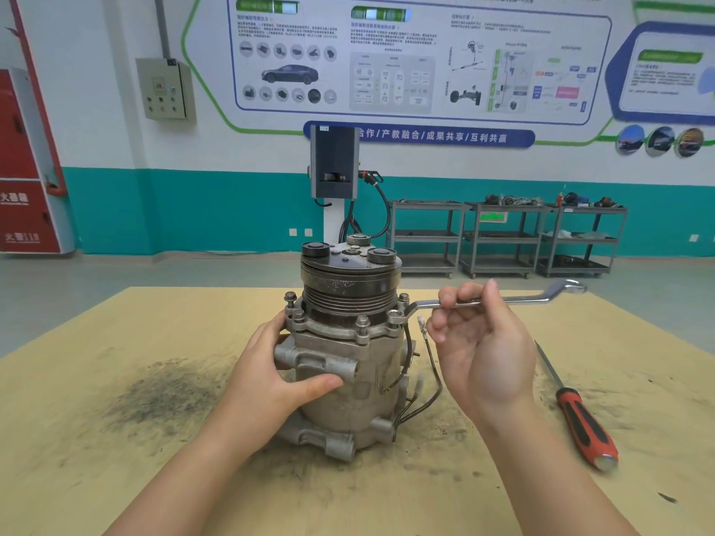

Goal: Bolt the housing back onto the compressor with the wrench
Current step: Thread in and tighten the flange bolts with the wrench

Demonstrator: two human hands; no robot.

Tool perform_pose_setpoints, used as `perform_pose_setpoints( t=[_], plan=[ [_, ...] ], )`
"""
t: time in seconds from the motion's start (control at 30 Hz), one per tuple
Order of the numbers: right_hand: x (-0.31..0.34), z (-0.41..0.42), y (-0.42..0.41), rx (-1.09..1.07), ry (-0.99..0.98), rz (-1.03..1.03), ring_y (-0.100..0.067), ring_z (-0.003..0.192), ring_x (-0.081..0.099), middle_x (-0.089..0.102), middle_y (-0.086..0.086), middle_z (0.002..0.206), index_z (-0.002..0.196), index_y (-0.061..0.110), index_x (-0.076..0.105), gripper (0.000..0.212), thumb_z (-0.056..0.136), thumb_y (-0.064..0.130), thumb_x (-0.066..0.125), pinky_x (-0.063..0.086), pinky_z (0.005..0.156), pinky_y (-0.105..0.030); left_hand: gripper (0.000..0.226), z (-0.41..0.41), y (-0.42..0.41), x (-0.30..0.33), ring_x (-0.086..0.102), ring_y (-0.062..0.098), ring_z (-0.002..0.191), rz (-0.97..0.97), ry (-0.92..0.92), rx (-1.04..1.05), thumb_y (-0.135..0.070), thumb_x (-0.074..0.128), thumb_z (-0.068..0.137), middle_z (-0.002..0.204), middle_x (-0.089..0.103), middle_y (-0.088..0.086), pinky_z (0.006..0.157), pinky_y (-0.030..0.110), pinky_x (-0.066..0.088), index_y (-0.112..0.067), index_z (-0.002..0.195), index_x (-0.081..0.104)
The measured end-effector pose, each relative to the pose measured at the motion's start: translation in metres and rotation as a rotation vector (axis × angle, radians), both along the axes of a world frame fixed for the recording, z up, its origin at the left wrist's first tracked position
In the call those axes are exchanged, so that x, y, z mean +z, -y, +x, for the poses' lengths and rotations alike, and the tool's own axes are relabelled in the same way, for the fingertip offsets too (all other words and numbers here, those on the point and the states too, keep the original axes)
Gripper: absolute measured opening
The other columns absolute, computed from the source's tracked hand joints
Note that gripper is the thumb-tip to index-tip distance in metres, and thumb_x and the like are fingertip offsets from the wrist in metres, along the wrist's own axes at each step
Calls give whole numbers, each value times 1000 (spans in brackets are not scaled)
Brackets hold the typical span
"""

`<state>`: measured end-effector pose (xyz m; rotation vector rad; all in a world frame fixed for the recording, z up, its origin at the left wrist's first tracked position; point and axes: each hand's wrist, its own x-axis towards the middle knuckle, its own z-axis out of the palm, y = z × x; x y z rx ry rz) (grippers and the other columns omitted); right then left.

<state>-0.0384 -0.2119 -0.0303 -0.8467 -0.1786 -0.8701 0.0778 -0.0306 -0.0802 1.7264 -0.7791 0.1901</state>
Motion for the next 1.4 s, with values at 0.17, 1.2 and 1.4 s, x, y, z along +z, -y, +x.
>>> perform_pose_setpoints(
  t=[0.17,1.2,1.4],
  plan=[
    [-21,2,-28,-571,213,-629,-19,69,60,65,1,80,81,17,67,34,100,39,48,50,60,-30,92,3,0,-2,42,-29,110,9,8,-3,-79,80,37,115,45,-54,79,9,39,-61,118,41],
    [-6,4,-7,-149,-18,-2,-19,50,54,62,-7,68,65,18,60,48,104,28,35,43,45,-23,98,1,-1,-2,39,-33,108,20,0,5,-89,72,31,112,43,-57,80,9,37,-61,120,40],
    [-31,5,-41,-713,227,-862,-15,77,63,66,-2,81,80,5,66,33,98,30,54,52,69,-27,85,5,1,-5,46,-24,113,10,51,12,-71,77,43,118,50,-46,77,5,42,-67,120,43]
  ],
)
